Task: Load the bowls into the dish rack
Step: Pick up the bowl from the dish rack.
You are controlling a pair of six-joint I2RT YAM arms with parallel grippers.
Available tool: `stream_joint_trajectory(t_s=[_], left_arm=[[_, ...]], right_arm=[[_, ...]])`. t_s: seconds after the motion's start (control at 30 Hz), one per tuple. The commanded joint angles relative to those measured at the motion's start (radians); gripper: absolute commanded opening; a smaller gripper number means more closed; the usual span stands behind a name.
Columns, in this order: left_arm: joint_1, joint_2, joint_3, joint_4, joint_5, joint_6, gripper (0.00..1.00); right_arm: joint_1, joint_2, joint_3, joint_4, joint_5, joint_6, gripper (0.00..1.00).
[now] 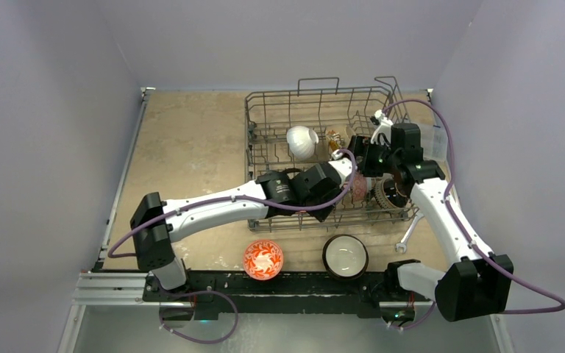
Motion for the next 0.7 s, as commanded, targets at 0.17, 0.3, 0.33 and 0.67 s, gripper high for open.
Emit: stream_joint_trajectory(t_s=[0.17,0.3,0.33,0.67], left_arm=[[-0.053,0.067,0.126,-0.101,-0.18,0.024,0.19],[-0.055,0.075,0.144,-0.108,-0.195,0.025,0.01],[-0.055,0.074,0.148,-0.108,-0.201,0.023,0.0],[0.012,-0.138,0.047,0.148,-0.089,-0.031,0.0]], right_arm=[[-0.006,-0.022,0.01,0.02,-0.051,-0.02,0.87],[-0.006,-0.022,0.021,0.011,-0.054,-0.025,0.87],[-0.006,-0.024,0.025,0.007,-0.054,-0.027,0.87],[-0.005,-0.043,0.066,-0.006,-0.057,-0.076,0.91]])
